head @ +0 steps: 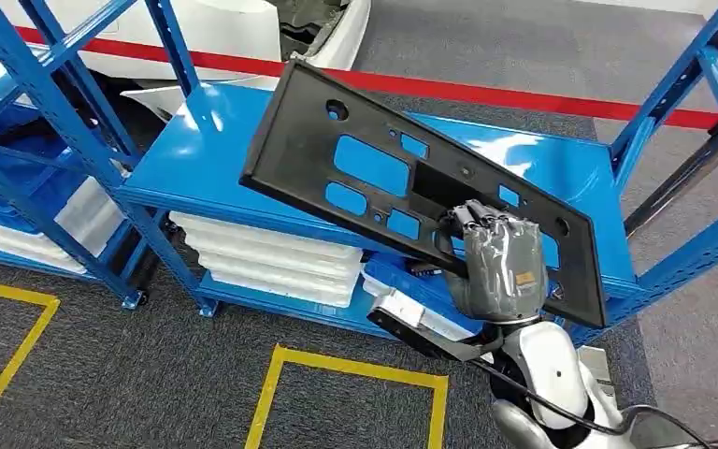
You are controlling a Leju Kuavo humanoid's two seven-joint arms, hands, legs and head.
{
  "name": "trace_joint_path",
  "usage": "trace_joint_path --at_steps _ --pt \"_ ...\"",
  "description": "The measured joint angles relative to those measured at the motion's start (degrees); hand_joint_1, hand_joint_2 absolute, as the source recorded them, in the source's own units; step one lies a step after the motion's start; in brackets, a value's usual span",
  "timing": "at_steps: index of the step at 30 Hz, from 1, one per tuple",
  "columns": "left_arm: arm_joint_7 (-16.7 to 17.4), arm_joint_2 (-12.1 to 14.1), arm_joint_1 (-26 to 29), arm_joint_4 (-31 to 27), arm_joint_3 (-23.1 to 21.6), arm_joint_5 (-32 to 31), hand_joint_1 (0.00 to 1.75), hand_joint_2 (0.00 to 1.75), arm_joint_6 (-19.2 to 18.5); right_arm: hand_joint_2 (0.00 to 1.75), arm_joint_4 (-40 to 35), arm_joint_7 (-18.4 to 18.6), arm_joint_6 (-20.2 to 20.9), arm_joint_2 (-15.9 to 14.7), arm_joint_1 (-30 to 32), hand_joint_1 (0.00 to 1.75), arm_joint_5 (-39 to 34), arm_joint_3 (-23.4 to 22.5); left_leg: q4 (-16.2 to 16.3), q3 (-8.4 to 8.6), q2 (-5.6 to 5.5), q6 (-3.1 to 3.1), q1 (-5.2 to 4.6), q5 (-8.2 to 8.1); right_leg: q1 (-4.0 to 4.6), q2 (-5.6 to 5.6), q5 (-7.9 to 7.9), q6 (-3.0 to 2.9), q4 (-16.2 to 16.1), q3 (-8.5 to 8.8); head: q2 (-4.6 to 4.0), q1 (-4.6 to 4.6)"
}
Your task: Take the parts from the cabinet and place them on the table.
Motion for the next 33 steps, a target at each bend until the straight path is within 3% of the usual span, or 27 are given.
trace_joint_path --at_steps 2,3,5,7,8,9,12,13,14,15,17,18,21,22,23,24,25,27,28,29,30,32,33 --pt "0.02 -0.02 -0.02 0.00 0.00 -0.04 0.00 1.75 -0.04 1.75 -0.02 0.09 -0.02 0.00 -0.04 1.75 0.00 0.00 0.60 -0.51 -0.03 -0.24 0.00 0.14 0.01 -0.01 4.08 -0.46 -10.05 6.13 0.00 0.70" --pt "0.04 -0.02 -0.06 0.00 0.00 -0.04 0.00 1.75 -0.04 1.75 0.00 0.09 -0.02 0.00 -0.06 1.75 0.00 0.00 0.83 -0.94 -0.03 -0.59 -0.22 0.32 0.20 0.05 3.24 -0.70 -12.22 7.01 0.00 1.05" --pt "0.07 -0.02 -0.13 0.00 0.00 -0.07 0.00 1.75 -0.04 1.75 -0.07 0.13 -0.02 0.00 0.04 1.75 0.00 0.00 1.24 -1.65 -0.01 -1.32 -0.21 0.78 0.53 0.14 3.65 -0.90 -12.50 6.24 0.00 0.94" --pt "0.07 -0.02 -0.07 0.00 0.00 -0.09 0.00 1.75 -0.04 1.75 -0.07 0.24 -0.02 0.00 0.23 1.75 0.00 0.00 1.10 -1.81 -0.03 -2.03 -0.21 1.34 0.59 0.20 4.25 -1.63 -12.66 5.85 0.00 0.78" --pt "0.07 -0.02 -0.11 0.00 0.00 -0.09 0.00 1.75 -0.04 1.75 -0.07 0.26 -0.02 0.00 0.16 1.75 0.00 0.00 1.62 -2.05 -0.12 -2.35 -0.09 0.55 -0.04 -0.05 4.79 -2.13 -13.11 5.76 0.00 0.72" --pt "0.07 -0.02 -0.11 0.00 0.00 -0.09 0.00 1.75 0.00 1.75 -0.07 0.26 -0.04 0.00 0.10 1.75 0.00 0.00 3.36 -2.62 -0.27 -2.81 -0.08 -1.49 0.02 -0.04 5.13 -2.33 -13.11 5.49 0.00 0.43" --pt "0.07 -0.02 -0.02 0.00 0.02 -0.07 0.00 1.75 0.02 1.75 -0.07 0.28 -0.02 0.00 0.21 1.75 -0.02 0.00 15.47 -6.72 -0.26 -3.47 0.28 -8.76 0.10 -0.27 5.83 -2.96 -13.01 4.48 0.00 -0.75" --pt "0.07 -0.02 0.01 0.00 0.00 -0.04 0.00 1.75 0.02 1.75 -0.07 0.28 -0.02 0.00 0.21 1.75 -0.11 0.00 18.08 -7.30 -0.26 -3.57 0.33 -9.57 0.11 -0.27 6.08 -2.91 -12.95 4.11 0.00 -0.96" --pt "0.07 -0.02 0.04 0.00 0.00 -0.04 0.00 1.75 0.04 1.75 -0.07 0.31 -0.02 0.00 0.22 1.75 -0.18 0.00 17.85 -6.51 -0.26 -3.57 0.36 -8.99 0.10 -0.27 6.31 -2.87 -12.85 3.75 0.00 -1.09" --pt "0.07 -0.02 0.03 0.00 0.00 -0.04 0.00 1.75 0.04 1.75 -0.07 0.42 -0.02 0.00 0.22 1.75 -0.20 0.00 14.96 -4.38 -0.26 -3.43 0.38 -7.36 0.08 -0.24 6.49 -2.76 -12.74 3.48 0.00 -1.23" --pt "0.07 -0.02 -0.04 0.00 0.00 -0.09 0.00 1.75 0.04 1.75 -0.07 0.48 -0.04 0.00 0.21 1.75 -0.22 0.00 5.18 1.51 -0.28 -2.99 0.37 -3.19 0.05 -0.16 6.69 -2.52 -12.52 3.24 0.00 -1.47" --pt "0.07 -0.02 -0.10 0.00 0.00 -0.11 0.00 1.75 0.09 1.75 -0.07 0.48 -0.07 0.00 0.21 1.75 -0.22 0.00 1.27 3.21 -0.41 -2.63 0.36 -2.96 0.09 -0.17 6.82 -2.30 -12.48 3.02 0.00 -1.60" --pt "0.07 -0.02 -0.02 0.00 0.00 -0.13 0.00 1.75 0.18 1.75 -0.09 0.55 -0.07 0.00 0.21 1.75 -0.24 0.00 0.53 2.79 -0.44 -2.27 -0.08 -2.67 0.32 -0.21 7.55 -1.23 -12.12 2.16 0.00 -1.64" --pt "0.07 -0.02 0.01 0.00 0.00 -0.13 0.00 1.75 0.20 1.75 -0.07 0.55 -0.07 0.00 0.22 1.75 -0.24 0.00 0.53 2.61 -0.44 -1.91 -0.17 -2.44 0.35 -0.24 7.82 -0.91 -12.21 2.14 0.00 -1.57" --pt "0.07 -0.02 -0.01 0.00 0.00 -0.15 0.00 1.75 0.18 1.75 -0.07 0.55 -0.07 -0.02 0.20 1.75 -0.24 0.00 -0.33 2.52 -0.27 -1.18 0.37 -1.89 0.30 -0.21 7.45 -0.68 -11.95 1.89 0.00 -1.60" --pt "0.07 -0.02 -0.10 0.00 0.02 -0.15 0.00 1.75 0.18 1.75 -0.09 0.59 -0.07 -0.02 0.22 1.75 -0.26 -0.02 -0.34 2.29 -0.10 -0.66 0.32 -1.42 0.15 -0.11 5.71 -0.51 -10.82 1.54 0.00 -1.54" --pt "0.07 -0.02 -0.19 0.00 0.00 -0.15 0.00 1.75 0.18 1.75 -0.09 0.61 -0.07 -0.02 0.16 1.75 -0.24 -0.02 -0.33 1.81 -0.06 -0.19 0.31 -1.10 0.17 -0.11 2.97 -0.39 -7.68 0.41 0.00 -0.92" --pt "0.07 -0.02 -0.17 0.00 0.00 -0.15 0.00 1.75 0.15 1.75 -0.07 0.63 -0.07 -0.02 0.34 1.75 -0.31 -0.02 -0.19 0.79 0.04 0.08 0.09 -0.57 0.17 -0.02 -2.04 -0.08 1.16 -2.58 0.00 -0.09" --pt "0.07 -0.02 -0.15 0.00 0.00 -0.13 0.00 1.75 0.15 1.75 -0.07 0.68 -0.07 -0.02 0.43 1.75 -0.31 -0.02 -0.05 0.30 0.08 0.07 0.01 -0.30 0.17 -0.02 -3.18 0.04 4.09 -3.27 0.00 0.13" --pt "0.07 -0.02 -0.14 0.00 0.00 -0.09 0.00 1.75 0.13 1.75 -0.07 0.72 -0.07 -0.02 0.49 1.75 -0.33 -0.02 0.16 -0.19 0.08 0.04 -0.02 -0.05 0.17 -0.02 -2.94 0.07 4.50 -2.82 0.00 0.35" --pt "0.07 -0.02 -0.14 0.00 0.00 -0.02 0.00 1.75 0.15 1.75 -0.07 0.72 -0.07 -0.02 0.50 1.75 -0.35 -0.02 0.38 -0.60 0.08 -0.03 -0.02 0.12 0.17 -0.02 -1.57 0.05 2.36 -1.09 0.00 0.59" --pt "0.07 -0.04 -0.14 0.00 0.00 0.02 0.00 1.75 0.15 1.75 -0.07 0.72 -0.07 -0.02 0.41 1.75 -0.35 -0.02 0.94 -1.16 0.05 -0.27 0.03 0.26 0.16 -0.03 2.81 -0.22 -7.44 4.97 0.00 1.16" --pt "0.07 -0.04 -0.12 0.00 0.00 0.02 0.00 1.75 0.18 1.75 -0.07 0.74 -0.09 0.00 0.34 1.75 -0.42 -0.02 1.17 -1.43 0.04 -0.45 0.03 0.35 0.15 -0.01 3.00 -0.46 -12.04 7.06 0.00 1.57"
